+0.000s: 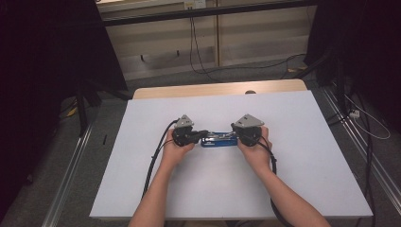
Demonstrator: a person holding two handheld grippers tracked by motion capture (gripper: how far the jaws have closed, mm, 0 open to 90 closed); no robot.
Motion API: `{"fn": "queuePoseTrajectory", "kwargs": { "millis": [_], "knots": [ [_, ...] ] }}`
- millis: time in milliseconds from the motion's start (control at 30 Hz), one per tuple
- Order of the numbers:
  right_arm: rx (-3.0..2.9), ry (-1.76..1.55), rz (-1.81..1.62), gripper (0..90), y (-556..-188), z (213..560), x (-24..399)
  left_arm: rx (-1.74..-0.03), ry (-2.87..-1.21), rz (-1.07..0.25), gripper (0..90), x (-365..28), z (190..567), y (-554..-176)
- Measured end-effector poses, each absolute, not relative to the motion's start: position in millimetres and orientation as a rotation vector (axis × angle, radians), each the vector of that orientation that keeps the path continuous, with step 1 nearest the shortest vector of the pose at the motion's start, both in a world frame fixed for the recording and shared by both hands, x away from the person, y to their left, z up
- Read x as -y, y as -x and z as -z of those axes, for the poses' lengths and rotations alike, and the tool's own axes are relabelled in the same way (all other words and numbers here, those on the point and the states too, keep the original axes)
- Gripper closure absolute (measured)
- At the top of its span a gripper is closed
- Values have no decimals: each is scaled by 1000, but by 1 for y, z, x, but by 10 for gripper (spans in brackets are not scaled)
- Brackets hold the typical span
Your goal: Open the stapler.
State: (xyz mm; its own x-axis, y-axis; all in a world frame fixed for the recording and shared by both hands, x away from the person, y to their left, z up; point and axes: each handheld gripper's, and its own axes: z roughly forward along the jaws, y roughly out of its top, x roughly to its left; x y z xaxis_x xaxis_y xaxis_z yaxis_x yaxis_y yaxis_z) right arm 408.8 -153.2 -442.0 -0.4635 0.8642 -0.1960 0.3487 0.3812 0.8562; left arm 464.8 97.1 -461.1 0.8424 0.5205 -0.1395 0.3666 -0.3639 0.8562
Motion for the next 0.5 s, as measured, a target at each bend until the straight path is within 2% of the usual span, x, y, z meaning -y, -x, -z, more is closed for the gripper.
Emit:
{"fn": "queuePoseTrajectory", "kwargs": {
  "millis": [233, 500],
  "knots": [
    [-1986, -1150, -1026, 900, -411, 452, 184, -654, -1995, -192, 900, -97, 461, -465],
    [-1982, -1150, -1038, 900, -411, 452, 195, -657, -1994, -192, 900, -97, 461, -464]
  ]
}}
